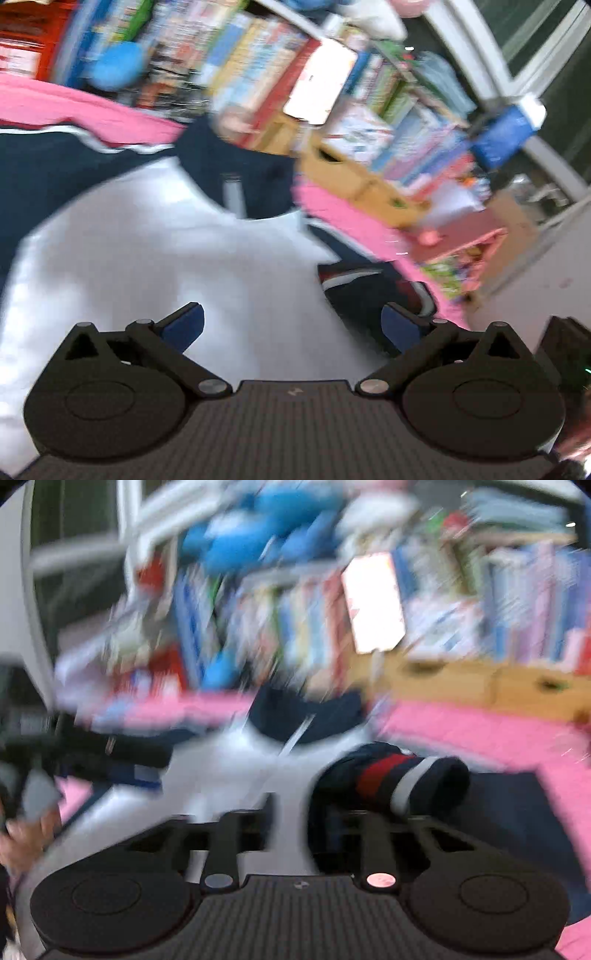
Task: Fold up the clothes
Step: 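Lay the striped sleeve across the jacket with the right gripper and open it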
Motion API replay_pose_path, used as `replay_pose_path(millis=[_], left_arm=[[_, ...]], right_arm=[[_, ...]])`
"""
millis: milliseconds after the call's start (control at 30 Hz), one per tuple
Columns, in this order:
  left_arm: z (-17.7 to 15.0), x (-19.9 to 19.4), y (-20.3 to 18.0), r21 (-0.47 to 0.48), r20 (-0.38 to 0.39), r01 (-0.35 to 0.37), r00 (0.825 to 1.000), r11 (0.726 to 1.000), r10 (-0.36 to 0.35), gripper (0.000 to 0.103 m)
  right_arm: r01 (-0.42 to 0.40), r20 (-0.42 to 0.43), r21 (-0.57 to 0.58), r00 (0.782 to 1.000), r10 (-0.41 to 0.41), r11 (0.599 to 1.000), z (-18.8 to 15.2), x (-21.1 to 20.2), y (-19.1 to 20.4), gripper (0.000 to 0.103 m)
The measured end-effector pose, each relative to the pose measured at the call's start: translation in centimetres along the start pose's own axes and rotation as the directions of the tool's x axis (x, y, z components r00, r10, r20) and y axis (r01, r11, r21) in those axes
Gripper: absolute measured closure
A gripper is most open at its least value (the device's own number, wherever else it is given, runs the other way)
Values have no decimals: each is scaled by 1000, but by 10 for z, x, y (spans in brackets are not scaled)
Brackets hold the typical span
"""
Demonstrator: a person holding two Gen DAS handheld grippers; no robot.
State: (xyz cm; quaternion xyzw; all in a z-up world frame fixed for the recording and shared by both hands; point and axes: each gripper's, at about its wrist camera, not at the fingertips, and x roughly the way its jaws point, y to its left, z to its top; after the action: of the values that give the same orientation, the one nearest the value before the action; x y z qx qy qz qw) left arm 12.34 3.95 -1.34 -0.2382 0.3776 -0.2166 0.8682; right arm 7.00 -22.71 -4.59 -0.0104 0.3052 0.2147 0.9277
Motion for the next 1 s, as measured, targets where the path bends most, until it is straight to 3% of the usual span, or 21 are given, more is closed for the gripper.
replay_pose_path(millis=[33, 100, 233, 300, 367, 433, 500, 567, 633, 667, 733, 800, 900, 967, 1000], left_arm=[[-3, 1, 3, -6, -9, -4, 1000, 1000, 4, 0], [-8, 7, 5, -22, -33, 1, 999, 1000, -2, 0], [-7, 35, -17, -14, -92, 28, 995, 1000, -29, 0], [-7, 52, -41, 55, -103, 4, 995, 998, 1, 0], [-16, 68, -75, 203, -79, -51, 995, 978, 68, 0], [-32, 86, -116, 410, -12, -119, 991, 904, 135, 0], [-49, 100, -149, 573, 58, -183, 981, 798, 184, 0], [-64, 112, -167, 672, 121, -248, 966, 697, 228, 0], [-69, 123, -168, 697, 184, -336, 938, 634, 295, 0], [-66, 126, -161, 682, 196, -368, 925, 632, 327, 1], [-52, 122, -133, 611, 202, -424, 900, 669, 386, 8], [-37, 112, -98, 519, 204, -489, 867, 701, 455, 9], [-17, 90, -44, 349, 183, -554, 831, 756, 525, 11], [-11, 73, -23, 274, 210, -615, 788, 739, 578, 15], [-9, 64, -18, 251, 226, -626, 780, 739, 584, 15]], right_arm=[[1, -28, -23, 1000, -2, 1000, -5, 6, 11, 42], [13, -36, -84, 999, -16, 996, -17, 1, 21, 40], [74, 9, -164, 997, -73, 984, -36, -33, 14, 21], [134, 43, -192, 991, -128, 972, -48, -54, 2, 17], [198, 75, -217, 980, -186, 956, -60, -73, -11, 13], [275, 87, -232, 961, -262, 933, -72, -86, -25, 13], [319, 77, -230, 948, -310, 919, -83, -92, -38, 13], [343, 59, -212, 939, -338, 915, -90, -96, -49, 13], [354, 49, -188, 935, -351, 916, -96, -99, -57, 13], [358, 48, -177, 933, -356, 917, -98, -100, -60, 13], [365, 53, -160, 931, -362, 917, -99, -100, -64, 13], [371, 59, -157, 929, -366, 915, -97, -99, -65, 13], [374, 72, -180, 927, -367, 910, -89, -92, -62, 13], [370, 81, -226, 929, -361, 901, -82, -79, -56, 12], [366, 83, -244, 931, -356, 898, -77, -72, -54, 12]])
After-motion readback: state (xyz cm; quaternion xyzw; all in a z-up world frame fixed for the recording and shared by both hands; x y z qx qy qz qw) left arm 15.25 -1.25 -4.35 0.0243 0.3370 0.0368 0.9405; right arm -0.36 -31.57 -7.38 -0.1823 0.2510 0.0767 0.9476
